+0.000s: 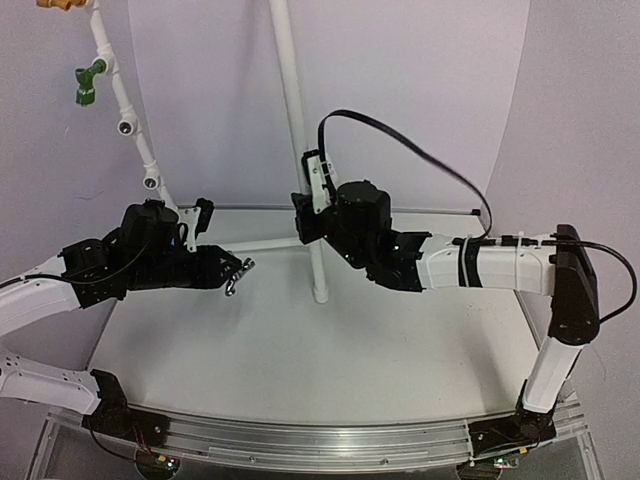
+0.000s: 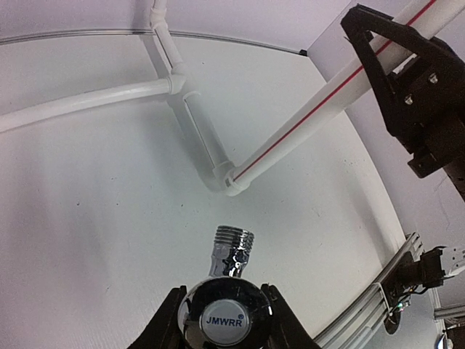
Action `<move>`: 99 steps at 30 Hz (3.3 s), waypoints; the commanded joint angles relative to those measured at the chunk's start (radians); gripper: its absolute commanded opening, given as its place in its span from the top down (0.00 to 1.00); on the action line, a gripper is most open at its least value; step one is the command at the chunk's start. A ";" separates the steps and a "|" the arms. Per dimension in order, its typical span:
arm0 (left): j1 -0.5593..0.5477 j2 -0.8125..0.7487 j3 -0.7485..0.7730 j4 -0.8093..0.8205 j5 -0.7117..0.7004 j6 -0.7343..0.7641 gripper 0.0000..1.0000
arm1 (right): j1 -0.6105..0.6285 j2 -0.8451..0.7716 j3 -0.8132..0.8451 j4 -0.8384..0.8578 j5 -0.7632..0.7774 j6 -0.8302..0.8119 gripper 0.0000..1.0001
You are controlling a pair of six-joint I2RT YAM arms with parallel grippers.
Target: Install the water faucets
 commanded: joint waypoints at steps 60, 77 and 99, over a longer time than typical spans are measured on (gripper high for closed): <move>0.553 0.003 -0.092 0.584 0.429 -0.590 1.00 | 0.104 -0.447 -0.391 -0.281 0.192 0.609 0.80; 0.554 0.000 -0.139 0.603 0.614 -0.456 1.00 | 0.102 -0.727 -0.420 -0.508 -0.066 0.220 0.02; 0.482 0.085 -0.091 0.653 0.710 -0.421 1.00 | -0.623 -0.570 -0.359 -0.717 -0.420 0.381 0.02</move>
